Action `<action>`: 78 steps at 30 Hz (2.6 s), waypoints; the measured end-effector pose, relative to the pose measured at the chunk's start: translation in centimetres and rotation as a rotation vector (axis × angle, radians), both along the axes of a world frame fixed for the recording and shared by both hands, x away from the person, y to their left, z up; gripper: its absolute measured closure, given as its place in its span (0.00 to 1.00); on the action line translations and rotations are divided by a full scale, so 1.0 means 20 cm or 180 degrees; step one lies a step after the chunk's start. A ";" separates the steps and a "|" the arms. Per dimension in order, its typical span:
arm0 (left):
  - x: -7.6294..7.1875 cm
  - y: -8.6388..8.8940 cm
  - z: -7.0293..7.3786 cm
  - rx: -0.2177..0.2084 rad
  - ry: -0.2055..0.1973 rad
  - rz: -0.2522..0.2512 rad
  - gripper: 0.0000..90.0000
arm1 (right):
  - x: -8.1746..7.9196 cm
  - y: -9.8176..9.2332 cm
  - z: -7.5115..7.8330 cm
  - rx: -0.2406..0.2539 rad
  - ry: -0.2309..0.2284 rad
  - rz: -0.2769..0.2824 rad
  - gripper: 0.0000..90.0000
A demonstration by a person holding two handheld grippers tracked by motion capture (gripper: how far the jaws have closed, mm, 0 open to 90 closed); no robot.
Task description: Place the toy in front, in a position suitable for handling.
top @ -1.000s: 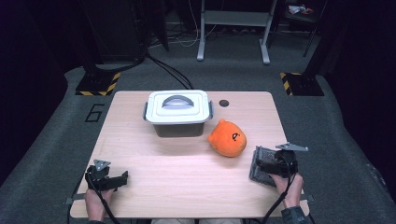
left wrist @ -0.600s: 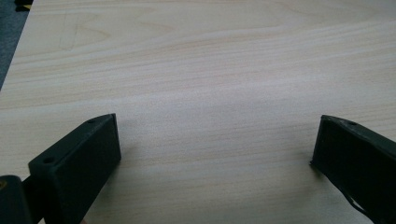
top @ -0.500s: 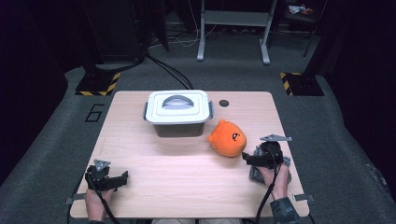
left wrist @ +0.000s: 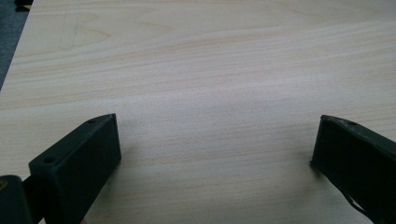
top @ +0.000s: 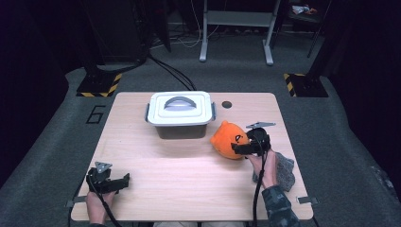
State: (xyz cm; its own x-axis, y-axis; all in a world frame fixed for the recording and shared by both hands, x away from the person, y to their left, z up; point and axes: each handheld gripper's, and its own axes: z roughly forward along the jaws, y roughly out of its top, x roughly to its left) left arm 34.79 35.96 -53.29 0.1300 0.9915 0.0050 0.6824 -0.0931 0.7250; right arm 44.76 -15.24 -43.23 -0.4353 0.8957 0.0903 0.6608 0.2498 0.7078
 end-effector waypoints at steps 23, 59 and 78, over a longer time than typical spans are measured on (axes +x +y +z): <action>0.00 0.00 0.00 0.0000 0.0010 -0.0012 0.00 | 0.08 0.05 -0.08 -0.0198 0.0154 -0.0113 0.33; 0.00 0.00 0.00 0.0000 0.0011 -0.0012 0.00 | -0.08 -0.02 0.01 0.0114 -0.0145 0.0578 0.67; 0.00 0.00 0.00 0.0000 0.0010 -0.0011 0.00 | -0.20 0.08 0.01 0.0129 -0.0112 0.1252 0.66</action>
